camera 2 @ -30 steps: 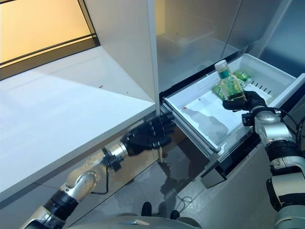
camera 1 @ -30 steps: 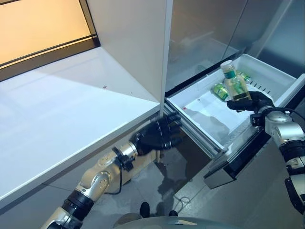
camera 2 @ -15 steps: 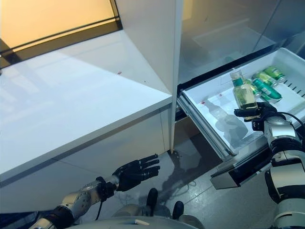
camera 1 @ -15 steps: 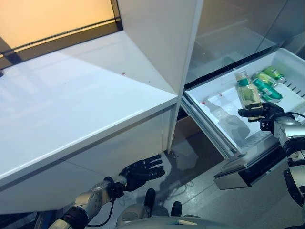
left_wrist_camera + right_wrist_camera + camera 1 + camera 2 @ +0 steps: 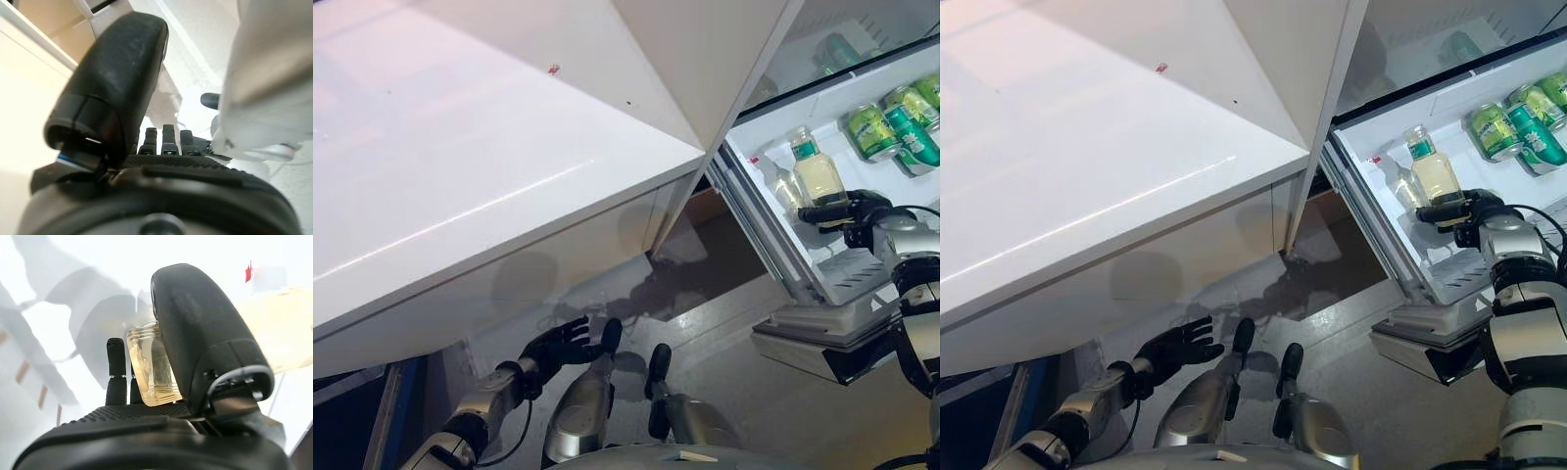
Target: Put drinks into fridge and close the fridge
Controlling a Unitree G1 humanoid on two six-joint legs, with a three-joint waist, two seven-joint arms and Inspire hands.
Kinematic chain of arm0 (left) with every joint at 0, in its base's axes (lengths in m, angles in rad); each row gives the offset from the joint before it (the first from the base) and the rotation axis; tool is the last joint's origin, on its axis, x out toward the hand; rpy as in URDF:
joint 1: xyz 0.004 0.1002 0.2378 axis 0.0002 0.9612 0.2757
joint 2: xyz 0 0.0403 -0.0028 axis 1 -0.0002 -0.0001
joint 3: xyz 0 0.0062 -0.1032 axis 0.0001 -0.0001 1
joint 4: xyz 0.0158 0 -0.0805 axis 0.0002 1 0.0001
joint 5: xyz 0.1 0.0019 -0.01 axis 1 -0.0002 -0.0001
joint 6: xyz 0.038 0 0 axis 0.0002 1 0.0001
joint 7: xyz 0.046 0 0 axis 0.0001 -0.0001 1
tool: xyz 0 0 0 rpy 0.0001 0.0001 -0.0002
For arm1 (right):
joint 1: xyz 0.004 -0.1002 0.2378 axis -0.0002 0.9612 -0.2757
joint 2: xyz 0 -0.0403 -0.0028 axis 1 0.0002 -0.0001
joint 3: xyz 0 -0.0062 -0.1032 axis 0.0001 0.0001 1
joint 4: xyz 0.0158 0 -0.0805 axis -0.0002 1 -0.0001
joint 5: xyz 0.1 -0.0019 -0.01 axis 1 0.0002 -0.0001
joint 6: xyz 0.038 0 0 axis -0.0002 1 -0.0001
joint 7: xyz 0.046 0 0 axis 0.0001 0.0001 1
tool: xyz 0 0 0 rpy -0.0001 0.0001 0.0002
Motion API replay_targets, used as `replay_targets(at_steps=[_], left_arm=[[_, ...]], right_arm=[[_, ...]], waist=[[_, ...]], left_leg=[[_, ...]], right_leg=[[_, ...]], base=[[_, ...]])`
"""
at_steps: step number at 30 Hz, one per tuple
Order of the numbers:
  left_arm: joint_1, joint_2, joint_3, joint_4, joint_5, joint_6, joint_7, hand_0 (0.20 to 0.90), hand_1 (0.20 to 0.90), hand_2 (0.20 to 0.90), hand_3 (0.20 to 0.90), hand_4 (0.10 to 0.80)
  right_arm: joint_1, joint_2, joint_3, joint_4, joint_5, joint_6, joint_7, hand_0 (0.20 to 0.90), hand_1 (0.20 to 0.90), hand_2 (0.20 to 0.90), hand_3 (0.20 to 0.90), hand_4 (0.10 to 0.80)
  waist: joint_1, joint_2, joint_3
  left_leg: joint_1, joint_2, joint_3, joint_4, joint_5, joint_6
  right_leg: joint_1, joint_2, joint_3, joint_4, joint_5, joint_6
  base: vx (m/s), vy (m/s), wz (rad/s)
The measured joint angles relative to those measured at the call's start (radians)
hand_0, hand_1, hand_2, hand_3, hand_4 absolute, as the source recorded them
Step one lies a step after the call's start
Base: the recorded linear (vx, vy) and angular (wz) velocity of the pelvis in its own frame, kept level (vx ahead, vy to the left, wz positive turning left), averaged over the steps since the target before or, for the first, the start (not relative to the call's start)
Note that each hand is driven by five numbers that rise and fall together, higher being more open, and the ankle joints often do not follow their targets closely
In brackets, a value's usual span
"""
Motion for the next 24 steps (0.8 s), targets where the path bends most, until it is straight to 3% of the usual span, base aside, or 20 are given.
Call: replay_targets(at_steps=[3,6,7,8,9,24], left_arm=[[-0.017,-0.002,0.012,0.000,0.000,-0.008,0.000,0.900,0.900,0.900,0.900,0.800],[-0.023,-0.002,0.016,0.000,0.000,-0.011,0.000,0.900,0.900,0.900,0.900,0.800],[-0.023,-0.002,0.016,0.000,0.000,-0.016,0.000,0.900,0.900,0.900,0.900,0.800],[-0.025,-0.002,0.016,0.000,0.000,-0.017,0.000,0.900,0.900,0.900,0.900,0.800],[-0.025,-0.002,0.016,0.000,0.000,-0.017,0.000,0.900,0.900,0.900,0.900,0.800],[-0.040,-0.003,0.016,0.000,0.004,-0.016,0.000,0.900,0.900,0.900,0.900,0.800]], right_arm=[[-0.028,0.000,0.003,0.022,-0.082,0.015,0.016,0.300,0.300,0.300,0.200,0.100],[-0.075,0.000,0.098,0.064,-0.241,0.049,0.056,0.300,0.300,0.300,0.200,0.100],[-0.084,0.000,0.124,0.074,-0.283,0.058,0.070,0.441,0.441,0.441,0.365,0.265],[-0.095,0.000,0.127,0.082,-0.314,0.067,0.088,0.514,0.514,0.514,0.450,0.350],[-0.109,0.000,0.129,0.085,-0.331,0.073,0.105,0.900,0.900,0.900,0.900,0.800],[-0.153,-0.001,0.153,0.103,-0.317,0.110,0.150,0.900,0.900,0.900,0.900,0.800]], waist=[[0.000,0.000,0.004],[0.003,0.000,0.005],[0.007,0.000,0.005],[0.011,0.000,0.005],[0.011,0.001,0.005],[0.016,0.001,0.005]], left_leg=[[-0.013,0.000,0.000,0.000,0.001,-0.001],[-0.020,0.000,0.001,0.000,0.002,-0.002],[-0.025,0.001,0.001,0.000,0.002,-0.002],[-0.029,0.001,0.001,0.000,0.002,-0.002],[-0.031,0.001,0.001,0.000,0.002,-0.002],[-0.031,0.003,0.001,0.000,0.006,-0.005]], right_leg=[[-0.013,0.000,-0.002,0.000,0.000,0.000],[-0.020,0.001,-0.002,0.000,0.001,0.000],[-0.024,0.001,-0.003,0.000,0.001,0.000],[-0.029,0.001,-0.003,0.000,0.001,0.000],[-0.031,0.001,-0.003,0.000,0.001,0.000],[-0.030,0.003,-0.005,0.000,0.003,-0.003]], base=[[-0.027,0.013,0.00],[0.000,0.000,0.00],[0.000,0.000,0.00],[0.000,0.000,0.00],[0.000,0.000,0.00],[-0.006,0.014,0.00]])
